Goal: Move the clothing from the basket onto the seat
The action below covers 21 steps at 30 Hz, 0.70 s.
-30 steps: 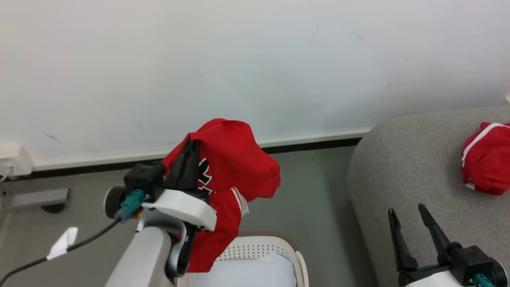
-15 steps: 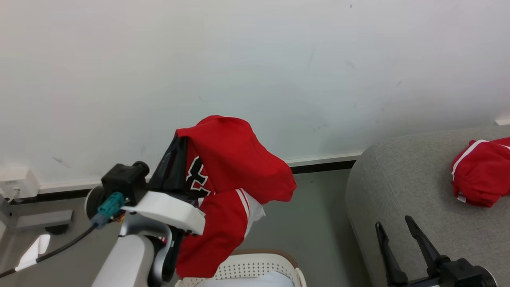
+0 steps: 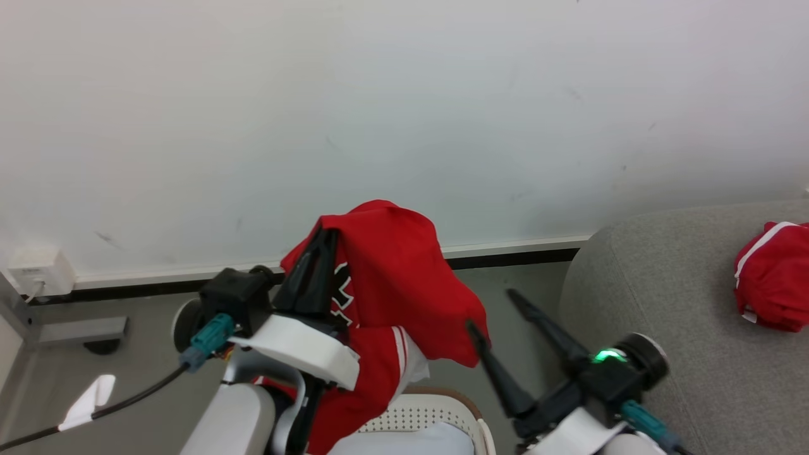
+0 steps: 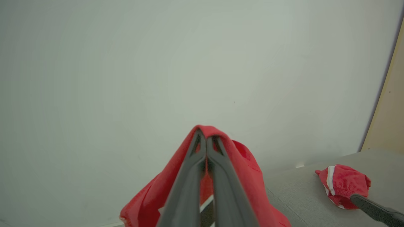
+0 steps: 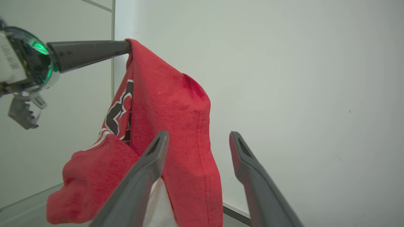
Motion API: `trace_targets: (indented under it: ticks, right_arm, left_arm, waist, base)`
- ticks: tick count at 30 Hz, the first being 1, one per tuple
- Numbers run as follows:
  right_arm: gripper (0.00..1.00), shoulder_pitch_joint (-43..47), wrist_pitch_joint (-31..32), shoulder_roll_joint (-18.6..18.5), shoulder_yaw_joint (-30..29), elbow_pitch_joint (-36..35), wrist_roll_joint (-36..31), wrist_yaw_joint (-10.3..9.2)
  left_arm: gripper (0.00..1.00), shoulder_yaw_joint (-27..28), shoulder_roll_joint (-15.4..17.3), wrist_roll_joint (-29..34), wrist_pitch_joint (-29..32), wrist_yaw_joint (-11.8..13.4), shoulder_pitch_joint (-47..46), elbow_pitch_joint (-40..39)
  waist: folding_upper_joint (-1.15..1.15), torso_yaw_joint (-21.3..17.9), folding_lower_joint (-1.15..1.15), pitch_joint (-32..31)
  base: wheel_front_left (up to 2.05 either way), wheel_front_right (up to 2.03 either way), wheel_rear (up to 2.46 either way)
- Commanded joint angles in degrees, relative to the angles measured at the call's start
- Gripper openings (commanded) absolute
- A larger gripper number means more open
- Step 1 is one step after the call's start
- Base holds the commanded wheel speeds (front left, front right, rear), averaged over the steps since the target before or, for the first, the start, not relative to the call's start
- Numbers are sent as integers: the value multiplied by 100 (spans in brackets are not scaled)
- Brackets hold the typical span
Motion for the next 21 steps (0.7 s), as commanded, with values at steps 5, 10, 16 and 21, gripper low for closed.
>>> trace_targets:
  ticks: [5, 10, 16, 21]
  right_arm:
    - [100, -687, 4, 170, 815, 533, 141, -13]
    - [100, -1263, 4, 255, 1310, 1106, -143, -13]
    - [100, -1497, 4, 279, 1065, 1410, -730, -13]
    - [100, -1383, 4, 278, 1011, 1518, -888, -13]
  left_arm:
    - [0, -175, -90, -64, -1, -71, -50, 84]
    - [0, -441, -201, -93, 5, -152, -99, 156]
    - [0, -775, -298, -140, 63, -200, -105, 181]
    - [0, -1029, -352, -230, 127, -262, -79, 100]
  waist:
    - [0, 128, 0, 8]
    - [0, 252, 0, 0]
    - [0, 388, 0, -19]
    - [0, 445, 0, -29]
  base:
    - [0, 0, 0]
    - [0, 0, 0]
    - [0, 0, 0]
    - [0, 0, 0]
